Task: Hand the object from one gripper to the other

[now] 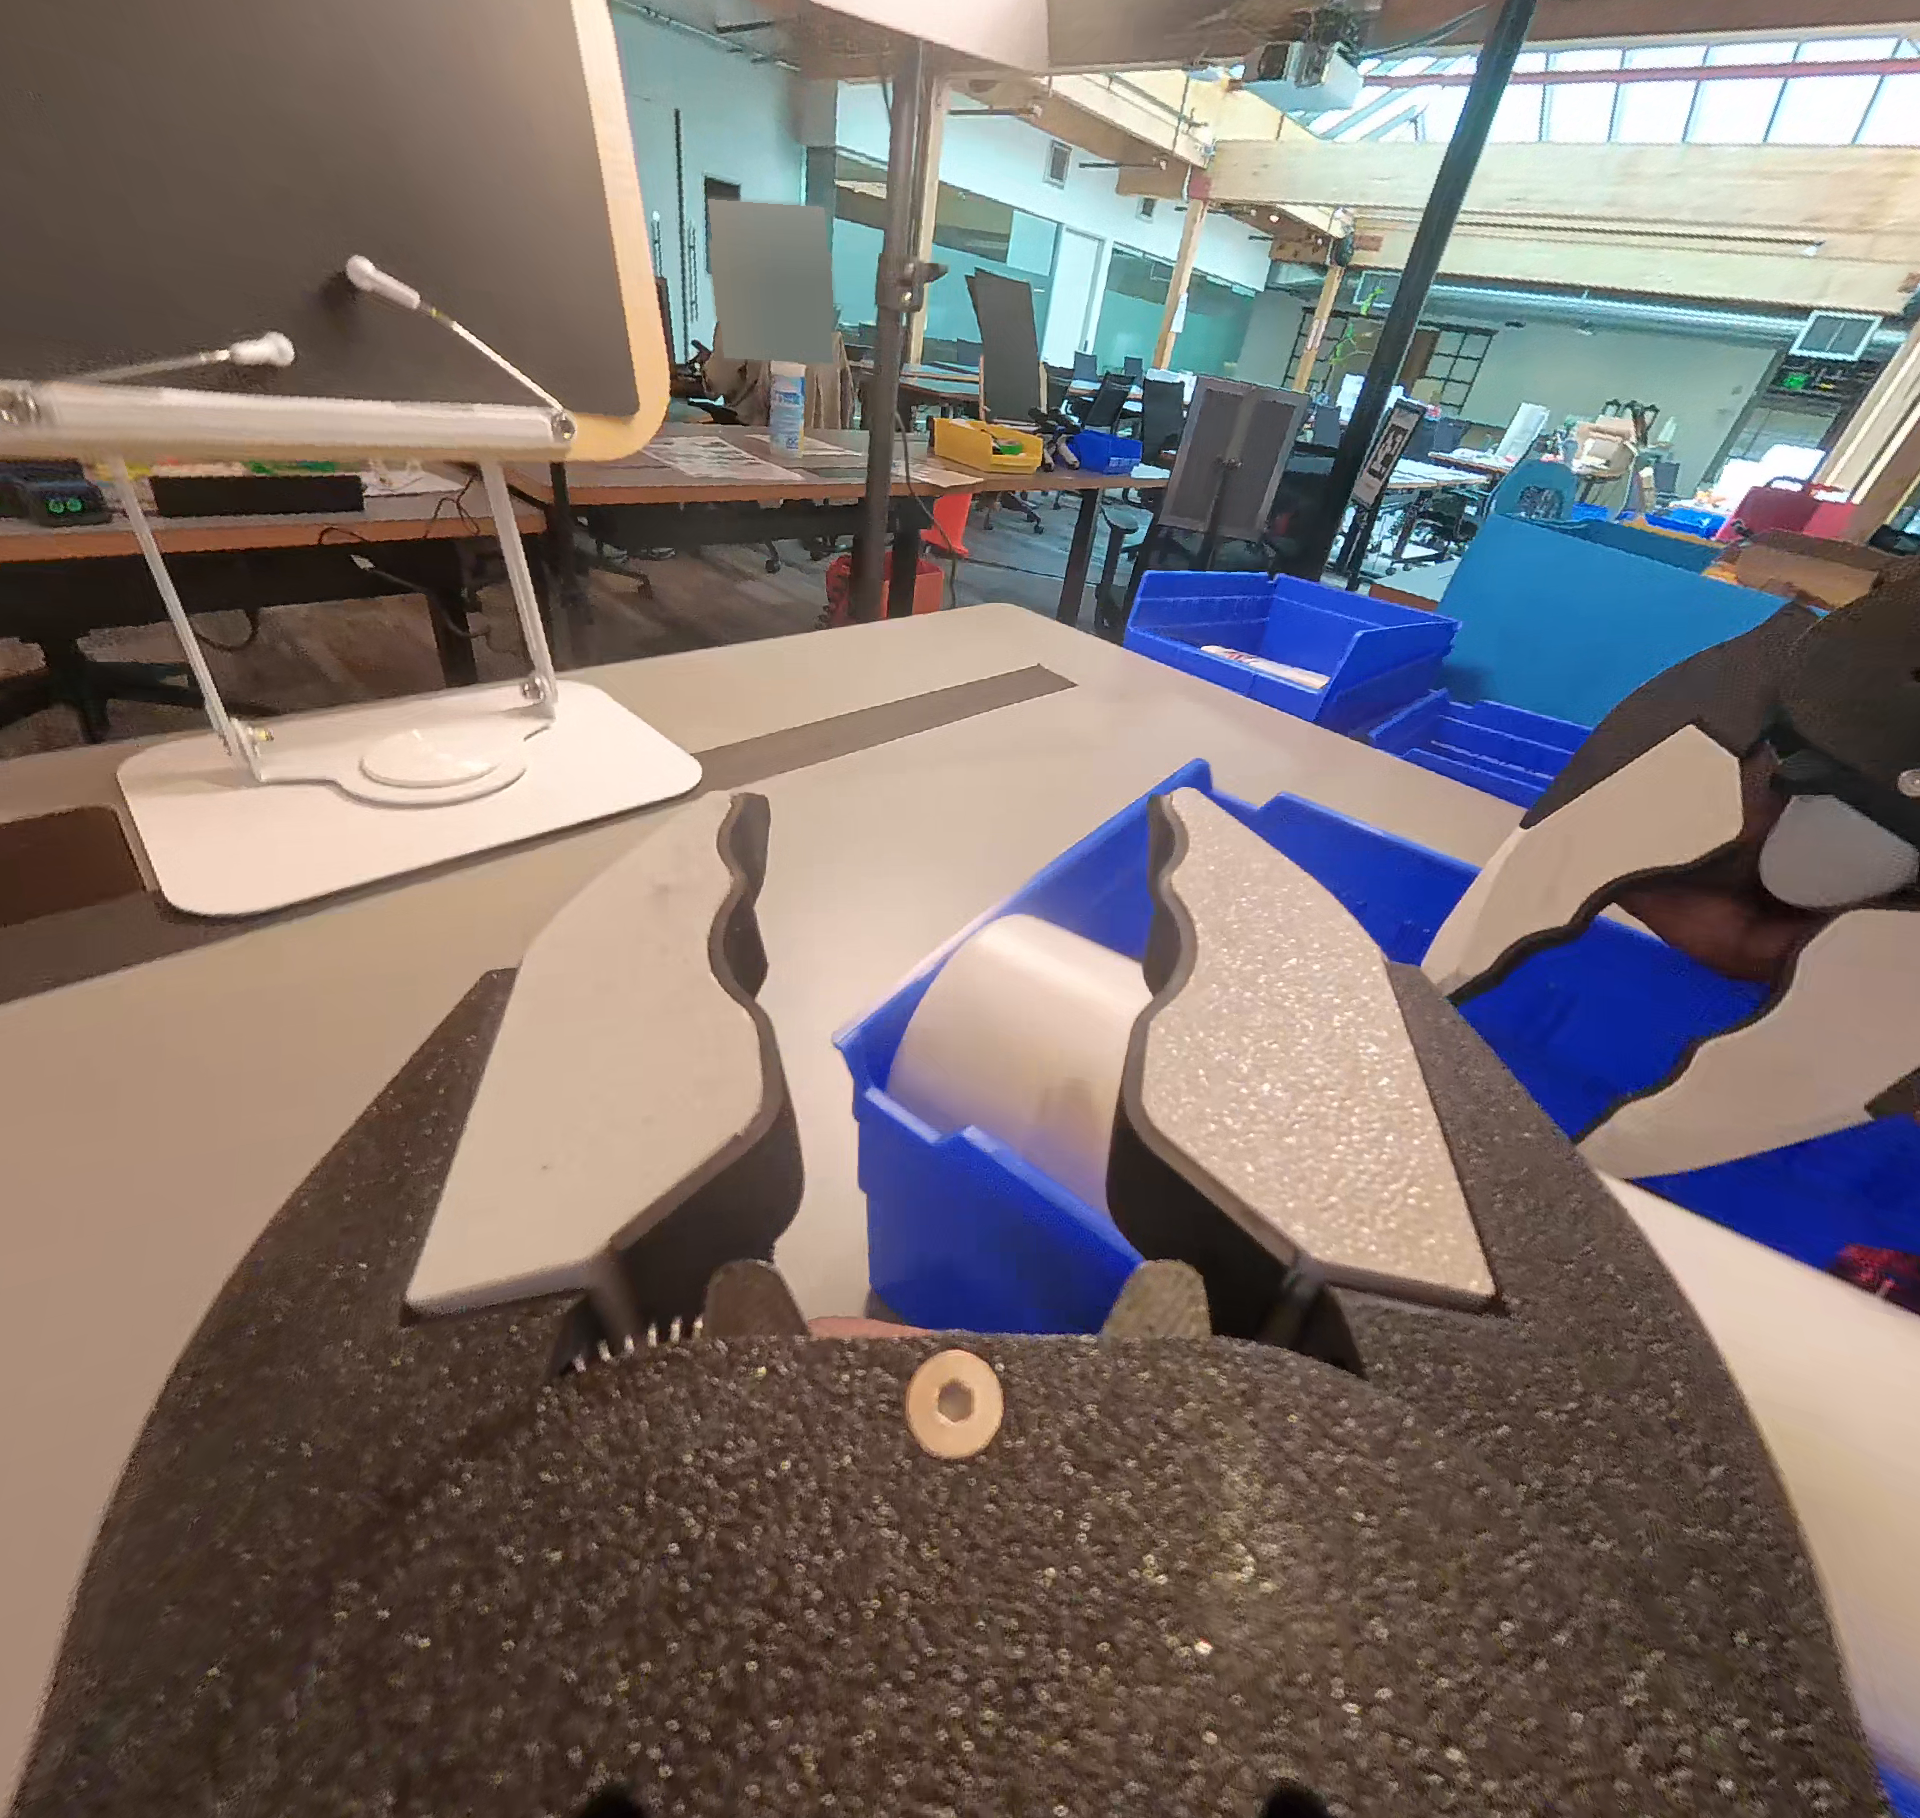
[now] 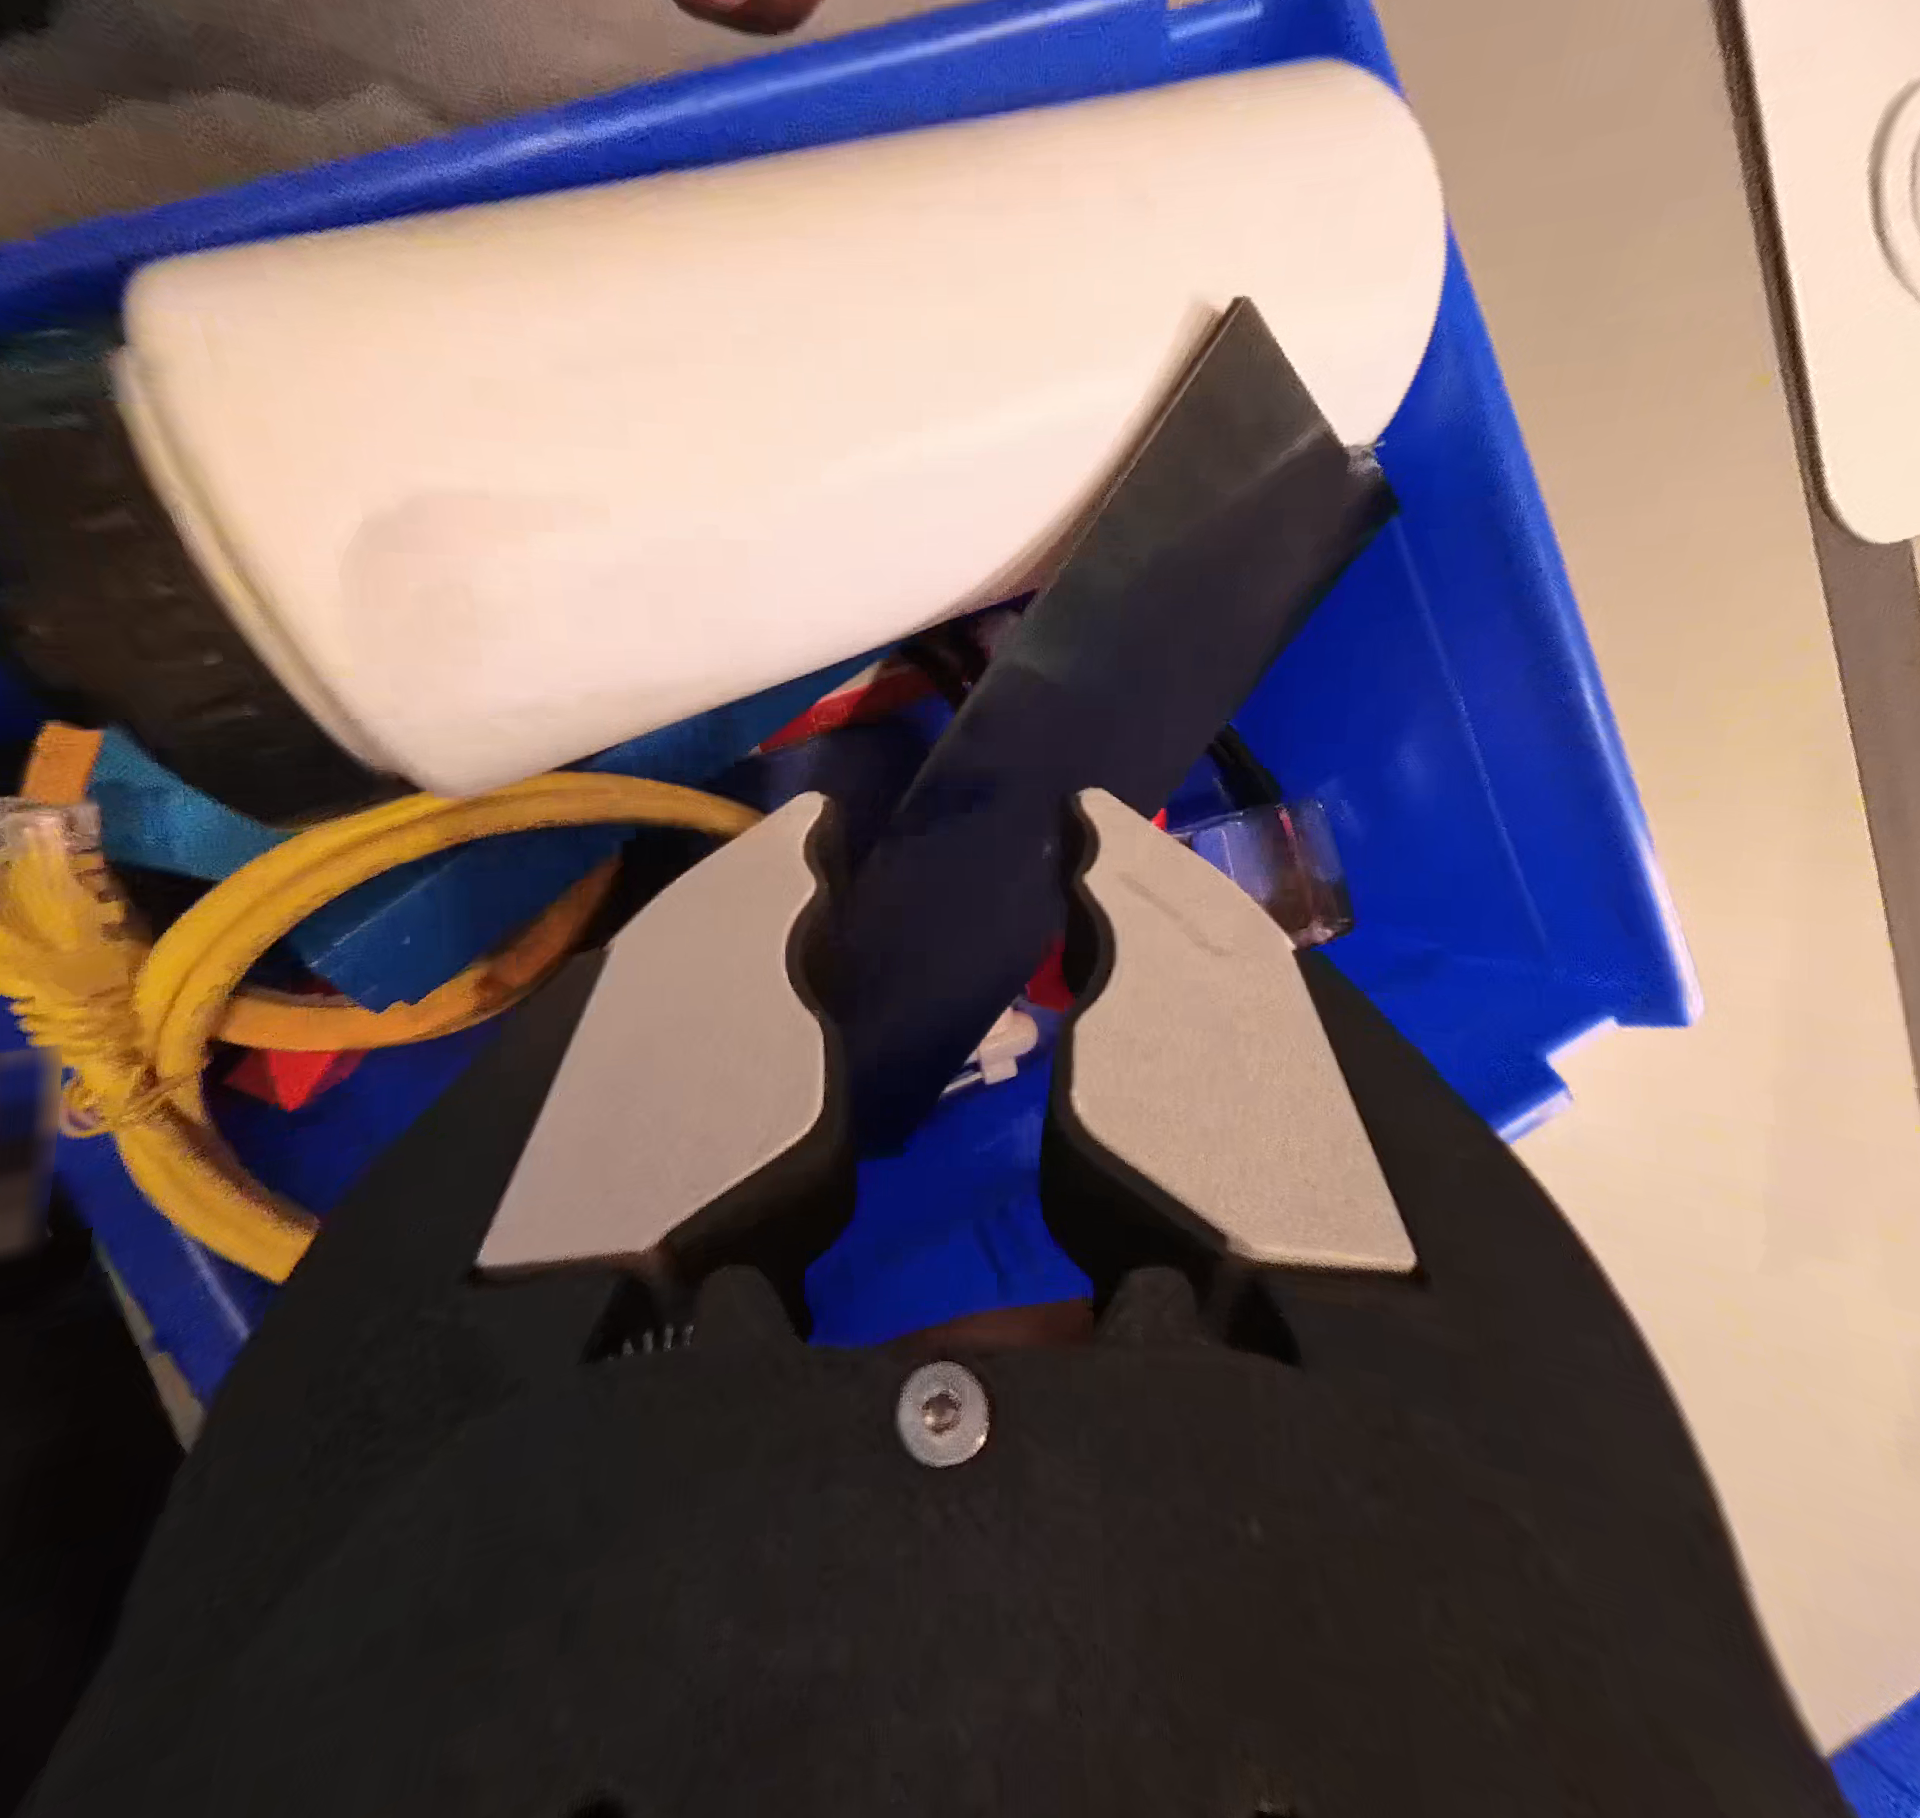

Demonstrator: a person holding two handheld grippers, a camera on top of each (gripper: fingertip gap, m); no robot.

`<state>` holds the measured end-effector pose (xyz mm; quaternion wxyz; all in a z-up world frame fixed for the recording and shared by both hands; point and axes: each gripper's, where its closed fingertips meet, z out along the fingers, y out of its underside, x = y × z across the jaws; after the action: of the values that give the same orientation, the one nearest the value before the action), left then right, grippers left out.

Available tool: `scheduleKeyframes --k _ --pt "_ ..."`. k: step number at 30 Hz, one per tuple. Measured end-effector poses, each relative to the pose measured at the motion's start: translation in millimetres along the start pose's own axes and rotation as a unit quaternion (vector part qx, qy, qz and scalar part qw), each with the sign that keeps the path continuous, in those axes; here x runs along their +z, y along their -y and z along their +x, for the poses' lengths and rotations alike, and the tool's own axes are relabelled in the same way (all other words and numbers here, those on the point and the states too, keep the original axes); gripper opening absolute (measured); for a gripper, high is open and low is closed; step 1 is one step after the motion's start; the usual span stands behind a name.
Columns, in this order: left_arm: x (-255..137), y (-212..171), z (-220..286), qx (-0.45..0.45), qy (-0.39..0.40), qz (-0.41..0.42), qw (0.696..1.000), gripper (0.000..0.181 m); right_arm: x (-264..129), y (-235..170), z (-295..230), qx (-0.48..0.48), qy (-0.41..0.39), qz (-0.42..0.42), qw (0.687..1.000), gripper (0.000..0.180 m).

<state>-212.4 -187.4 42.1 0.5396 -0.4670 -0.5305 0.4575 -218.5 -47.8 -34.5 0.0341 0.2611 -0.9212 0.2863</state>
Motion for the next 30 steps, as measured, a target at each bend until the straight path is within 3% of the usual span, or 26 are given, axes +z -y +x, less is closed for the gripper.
scheduleKeyframes --k 4,13,30 --pt "-0.1 -17.9 -1.6 -0.005 0.000 -0.015 1.000 0.070 19.1 -2.1 1.3 -0.024 0.008 -0.035 0.999 0.038" --pt "-21.2 -5.8 -13.3 -0.083 0.000 0.040 0.996 0.056 -4.6 0.5 37.6 0.014 -0.016 0.024 0.999 0.008" --pt "-25.8 -1.4 -1.1 -0.034 -0.005 0.037 0.999 0.051 -31.0 13.6 67.2 0.107 0.022 0.126 0.986 0.004"
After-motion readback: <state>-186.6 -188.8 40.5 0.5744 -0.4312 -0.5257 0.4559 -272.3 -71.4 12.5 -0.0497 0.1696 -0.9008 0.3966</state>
